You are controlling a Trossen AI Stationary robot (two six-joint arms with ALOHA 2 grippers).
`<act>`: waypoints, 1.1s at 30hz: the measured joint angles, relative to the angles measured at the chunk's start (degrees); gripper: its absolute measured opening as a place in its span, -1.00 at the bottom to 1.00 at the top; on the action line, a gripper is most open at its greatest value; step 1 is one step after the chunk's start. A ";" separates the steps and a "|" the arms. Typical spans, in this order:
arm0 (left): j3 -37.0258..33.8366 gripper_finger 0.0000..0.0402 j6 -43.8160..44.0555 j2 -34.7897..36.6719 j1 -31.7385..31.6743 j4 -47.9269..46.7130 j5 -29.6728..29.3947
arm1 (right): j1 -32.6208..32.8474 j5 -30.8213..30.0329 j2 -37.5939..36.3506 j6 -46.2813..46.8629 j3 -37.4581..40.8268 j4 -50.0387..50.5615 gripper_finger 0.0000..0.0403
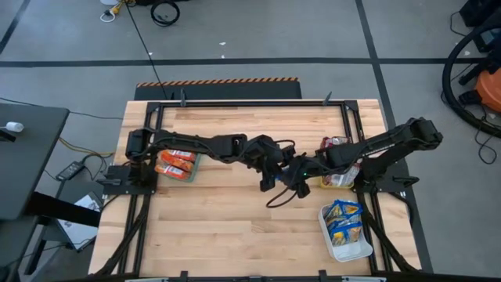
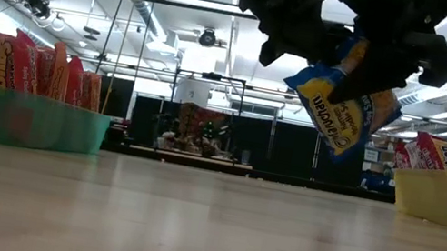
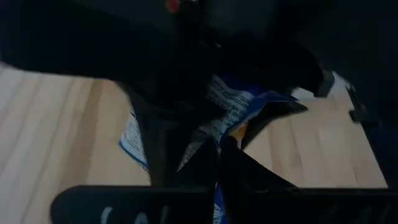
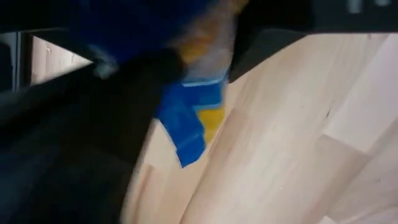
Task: Sort Maruchan noodles
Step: Put the blue noodle pack into the white bin
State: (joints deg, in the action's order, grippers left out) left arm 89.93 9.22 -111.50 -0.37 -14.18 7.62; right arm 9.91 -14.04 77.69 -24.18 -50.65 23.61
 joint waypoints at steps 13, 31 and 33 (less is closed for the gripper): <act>0.04 -0.30 -4.26 7.37 0.00 -9.32 5.64 | 1.59 -1.87 -3.04 3.06 0.04 0.72 -0.36; -9.49 -0.15 -13.14 21.51 12.72 1.11 -17.92 | 26.08 17.15 -17.92 63.19 -0.02 2.56 -0.36; -9.78 -0.15 -13.21 21.57 12.87 2.23 -17.91 | 29.72 15.86 -17.92 65.77 -0.02 -0.81 -0.35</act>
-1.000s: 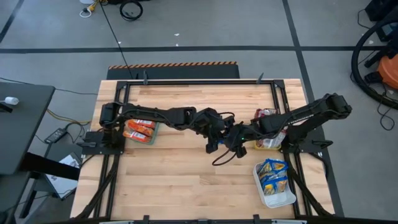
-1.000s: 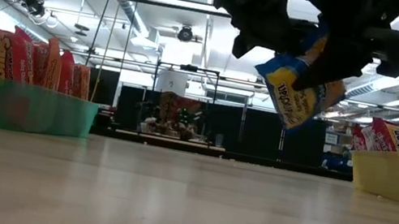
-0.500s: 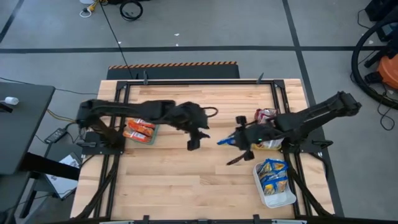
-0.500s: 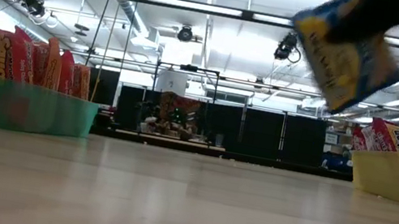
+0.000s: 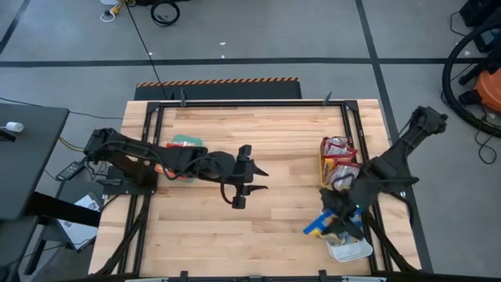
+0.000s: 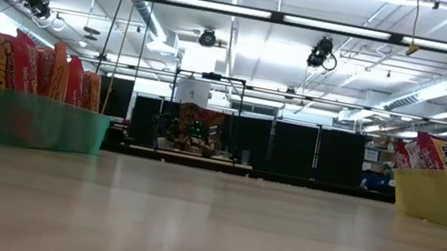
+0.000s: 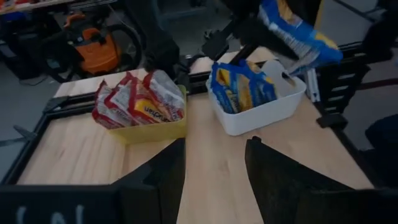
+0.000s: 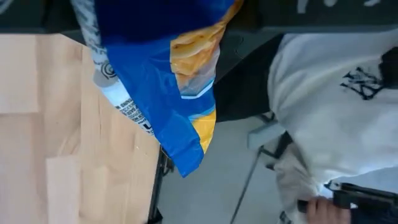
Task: Sort Maruchan noodles
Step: Put the blue noodle pack into the white bin
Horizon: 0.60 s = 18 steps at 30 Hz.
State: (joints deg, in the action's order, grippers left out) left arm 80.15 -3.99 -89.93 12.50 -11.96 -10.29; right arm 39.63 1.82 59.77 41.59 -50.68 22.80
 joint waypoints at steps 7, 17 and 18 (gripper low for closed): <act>-0.03 -0.15 -0.01 -0.02 0.54 4.98 -0.01 | 13.44 -15.03 3.93 6.07 0.08 2.37 -0.35; -0.03 -0.14 2.27 -0.02 0.60 5.32 0.01 | 29.39 -35.93 10.61 19.74 0.04 8.67 -0.35; -0.03 -0.14 2.51 -0.02 0.69 5.33 0.01 | 30.75 -38.39 11.44 21.10 0.04 9.41 -0.35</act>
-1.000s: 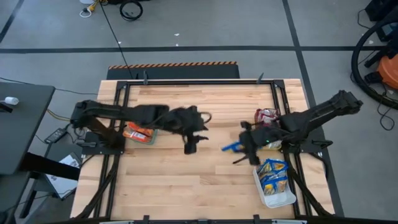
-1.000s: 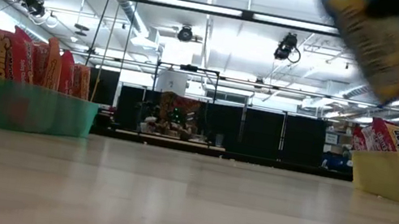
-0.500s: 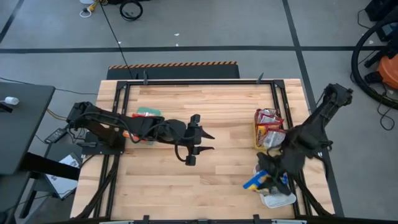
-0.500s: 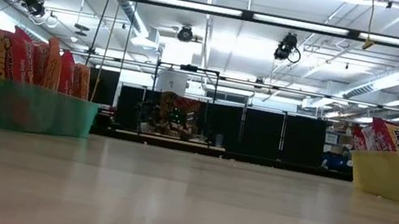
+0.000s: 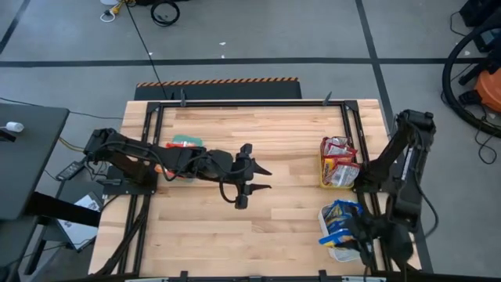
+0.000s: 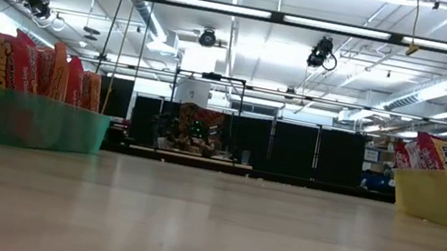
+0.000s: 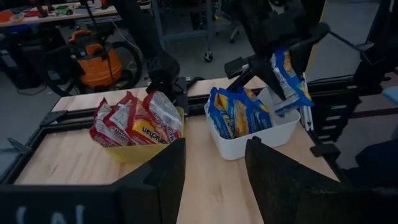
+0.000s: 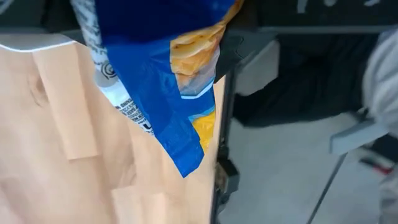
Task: Sort Maruchan noodles
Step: Put the blue noodle pack into the white bin
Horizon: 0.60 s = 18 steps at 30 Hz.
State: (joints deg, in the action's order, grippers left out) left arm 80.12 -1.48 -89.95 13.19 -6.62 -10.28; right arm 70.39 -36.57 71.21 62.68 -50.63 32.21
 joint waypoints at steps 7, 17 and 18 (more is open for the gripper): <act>0.00 -0.14 2.61 0.00 0.59 -0.12 0.03 | 5.72 -10.03 6.26 11.57 3.81 -0.85 -0.34; 0.00 -0.14 2.64 0.00 0.92 -4.39 0.02 | 4.77 -5.23 6.34 7.65 4.68 -1.85 0.09; 0.00 -0.14 2.75 -0.02 0.82 -5.47 0.02 | 4.21 -3.16 5.15 6.13 4.68 -1.92 0.16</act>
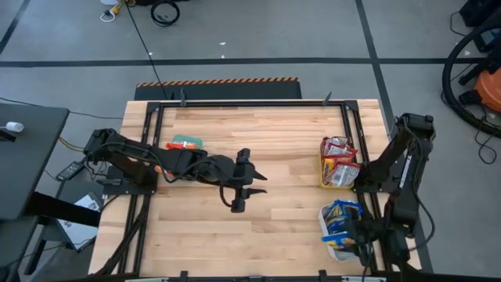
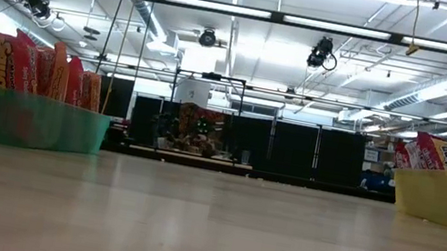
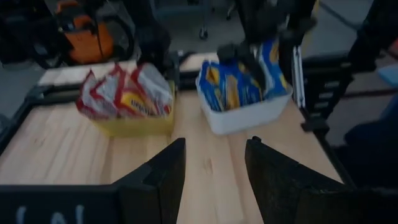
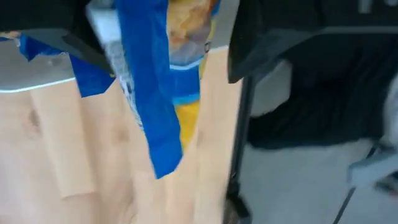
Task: Sort Maruchan noodles
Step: Put the blue noodle pack into the white bin, then return to Home Position
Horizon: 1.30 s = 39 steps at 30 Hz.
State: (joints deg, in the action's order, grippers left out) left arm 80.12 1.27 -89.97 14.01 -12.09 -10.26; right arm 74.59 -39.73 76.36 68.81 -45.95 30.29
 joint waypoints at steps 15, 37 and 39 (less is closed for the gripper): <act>0.02 -0.14 1.06 -0.02 -0.40 -5.06 0.00 | -9.21 22.50 -9.64 -6.62 0.00 4.18 0.06; -32.85 -0.39 -4.95 17.62 -18.11 19.00 17.13 | -64.87 44.52 -10.44 -78.76 -0.01 -27.09 -0.66; -35.99 -0.48 -4.96 22.84 -21.37 19.41 18.11 | -69.72 49.09 -11.60 -80.71 0.00 -28.20 -0.77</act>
State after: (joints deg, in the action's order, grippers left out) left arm 44.13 -3.69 -67.13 -7.36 7.31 7.85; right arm 4.87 9.36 64.76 -11.90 -45.95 2.09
